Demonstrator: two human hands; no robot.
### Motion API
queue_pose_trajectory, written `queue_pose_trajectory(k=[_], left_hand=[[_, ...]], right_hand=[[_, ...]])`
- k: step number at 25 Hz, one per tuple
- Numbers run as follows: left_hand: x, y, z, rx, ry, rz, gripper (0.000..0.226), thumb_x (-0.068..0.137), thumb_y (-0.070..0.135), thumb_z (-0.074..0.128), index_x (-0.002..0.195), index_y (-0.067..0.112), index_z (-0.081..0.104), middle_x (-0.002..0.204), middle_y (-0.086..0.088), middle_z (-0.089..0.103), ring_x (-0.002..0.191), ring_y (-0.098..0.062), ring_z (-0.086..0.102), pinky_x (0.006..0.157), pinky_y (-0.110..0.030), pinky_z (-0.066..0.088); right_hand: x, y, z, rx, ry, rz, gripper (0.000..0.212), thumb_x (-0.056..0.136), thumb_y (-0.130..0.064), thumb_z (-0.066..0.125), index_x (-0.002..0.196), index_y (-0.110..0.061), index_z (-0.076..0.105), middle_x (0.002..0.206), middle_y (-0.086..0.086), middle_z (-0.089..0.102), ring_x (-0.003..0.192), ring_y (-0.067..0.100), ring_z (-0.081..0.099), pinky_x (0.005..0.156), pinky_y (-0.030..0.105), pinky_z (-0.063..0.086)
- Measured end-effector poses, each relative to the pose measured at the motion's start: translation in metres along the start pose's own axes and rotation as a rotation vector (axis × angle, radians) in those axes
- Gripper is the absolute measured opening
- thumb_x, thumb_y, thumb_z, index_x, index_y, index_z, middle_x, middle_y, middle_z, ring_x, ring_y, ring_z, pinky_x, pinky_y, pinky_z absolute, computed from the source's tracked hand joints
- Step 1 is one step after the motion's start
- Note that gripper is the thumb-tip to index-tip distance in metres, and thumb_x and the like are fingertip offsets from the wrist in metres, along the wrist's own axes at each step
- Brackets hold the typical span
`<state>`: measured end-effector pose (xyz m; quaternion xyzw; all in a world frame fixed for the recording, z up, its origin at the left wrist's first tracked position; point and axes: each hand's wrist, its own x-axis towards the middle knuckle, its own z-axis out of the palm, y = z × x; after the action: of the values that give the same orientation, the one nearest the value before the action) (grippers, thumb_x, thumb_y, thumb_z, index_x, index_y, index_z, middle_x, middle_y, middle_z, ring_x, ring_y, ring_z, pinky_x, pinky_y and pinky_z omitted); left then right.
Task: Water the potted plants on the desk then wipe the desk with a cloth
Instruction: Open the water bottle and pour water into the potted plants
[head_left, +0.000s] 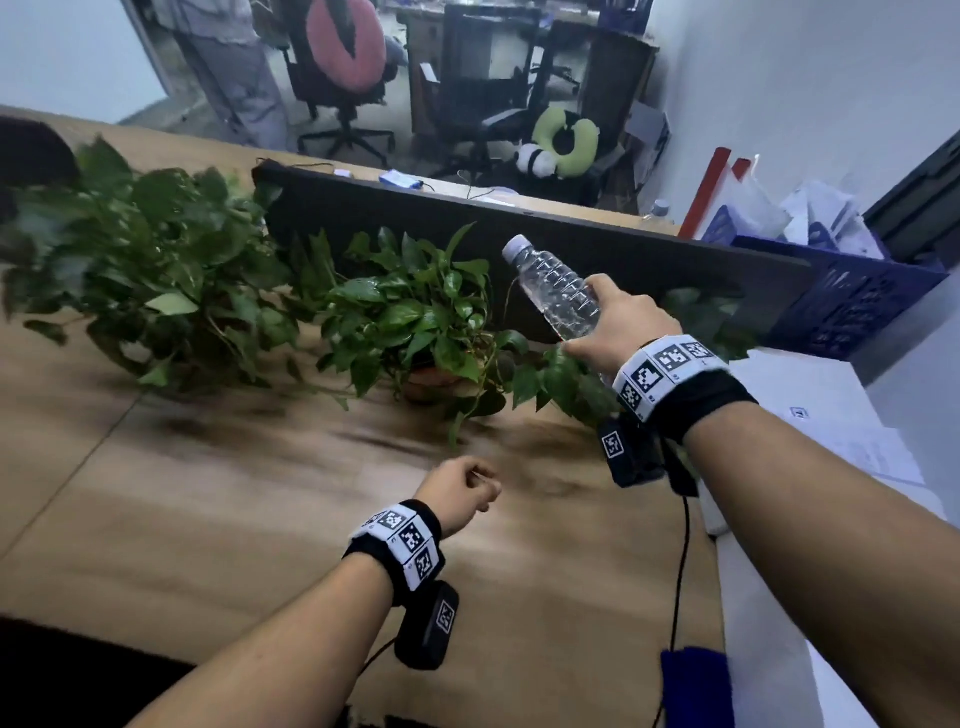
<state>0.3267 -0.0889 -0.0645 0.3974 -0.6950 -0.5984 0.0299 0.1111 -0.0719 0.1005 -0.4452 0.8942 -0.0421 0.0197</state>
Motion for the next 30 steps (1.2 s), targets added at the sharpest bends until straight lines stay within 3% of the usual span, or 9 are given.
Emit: queue_pose_trajectory(k=[4, 7, 14, 18, 21, 24, 30], left_hand=[[0.000, 0.005, 0.012, 0.004, -0.009, -0.003, 0.021, 0.085, 0.026, 0.061, 0.103, 0.016, 0.062, 0.088, -0.006, 0.072, 0.078, -0.017, 0.071, 0.078, -0.032, 0.054], [-0.002, 0.010, 0.022, -0.017, -0.029, -0.008, 0.020, 0.086, 0.025, 0.061, 0.104, 0.014, 0.062, 0.084, -0.004, 0.069, 0.078, -0.018, 0.070, 0.081, -0.033, 0.054], [0.001, 0.014, 0.020, -0.031, -0.016, -0.016, 0.016, 0.086, 0.025, 0.059, 0.100, 0.018, 0.062, 0.084, -0.004, 0.071, 0.081, -0.017, 0.071, 0.082, -0.033, 0.053], [-0.010, -0.005, 0.018, -0.047, -0.030, -0.039, 0.013, 0.086, 0.026, 0.058, 0.097, 0.020, 0.061, 0.083, -0.003, 0.071, 0.082, -0.018, 0.071, 0.078, -0.031, 0.053], [-0.017, -0.014, 0.020, -0.066, -0.041, -0.043, 0.010, 0.084, 0.027, 0.059, 0.094, 0.024, 0.060, 0.081, 0.000, 0.070, 0.080, -0.016, 0.071, 0.066, -0.024, 0.048], [-0.025, -0.020, 0.018, -0.067, -0.042, -0.046, 0.011, 0.084, 0.029, 0.060, 0.094, 0.025, 0.061, 0.080, 0.002, 0.071, 0.078, -0.013, 0.070, 0.065, -0.023, 0.047], [-0.051, -0.030, -0.013, -0.054, 0.082, -0.095, 0.014, 0.084, 0.028, 0.059, 0.096, 0.021, 0.062, 0.081, 0.001, 0.071, 0.076, -0.013, 0.070, 0.061, -0.022, 0.045]], right_hand=[[-0.006, 0.021, -0.007, -0.233, -0.021, -0.039, 0.056, 0.066, -0.046, 0.067, 0.114, -0.038, 0.038, 0.071, -0.003, 0.048, 0.061, 0.024, 0.050, 0.055, 0.032, 0.038], [-0.009, 0.036, -0.015, -0.382, -0.003, -0.087, 0.054, 0.068, -0.036, 0.065, 0.117, -0.038, 0.040, 0.082, 0.000, 0.055, 0.064, 0.025, 0.052, 0.052, 0.031, 0.034], [0.007, 0.019, -0.033, -0.553, 0.024, -0.173, 0.036, 0.075, -0.012, 0.054, 0.107, -0.026, 0.046, 0.066, -0.001, 0.043, 0.058, 0.026, 0.047, 0.045, 0.030, 0.026], [0.004, 0.004, -0.033, -0.576, 0.013, -0.230, 0.027, 0.079, -0.012, 0.050, 0.104, -0.021, 0.049, 0.066, 0.000, 0.043, 0.059, 0.026, 0.045, 0.048, 0.031, 0.027], [-0.001, 0.006, -0.037, -0.561, 0.022, -0.204, 0.028, 0.079, -0.012, 0.050, 0.106, -0.020, 0.049, 0.066, 0.000, 0.042, 0.060, 0.026, 0.044, 0.053, 0.032, 0.031], [-0.007, 0.008, -0.037, -0.557, 0.035, -0.162, 0.029, 0.078, -0.013, 0.051, 0.105, -0.021, 0.048, 0.064, 0.000, 0.039, 0.063, 0.026, 0.044, 0.056, 0.035, 0.034], [-0.005, -0.014, -0.033, -0.553, 0.004, -0.258, 0.032, 0.069, -0.019, 0.060, 0.098, -0.027, 0.049, 0.062, -0.003, 0.039, 0.051, 0.020, 0.039, 0.047, 0.030, 0.027]])
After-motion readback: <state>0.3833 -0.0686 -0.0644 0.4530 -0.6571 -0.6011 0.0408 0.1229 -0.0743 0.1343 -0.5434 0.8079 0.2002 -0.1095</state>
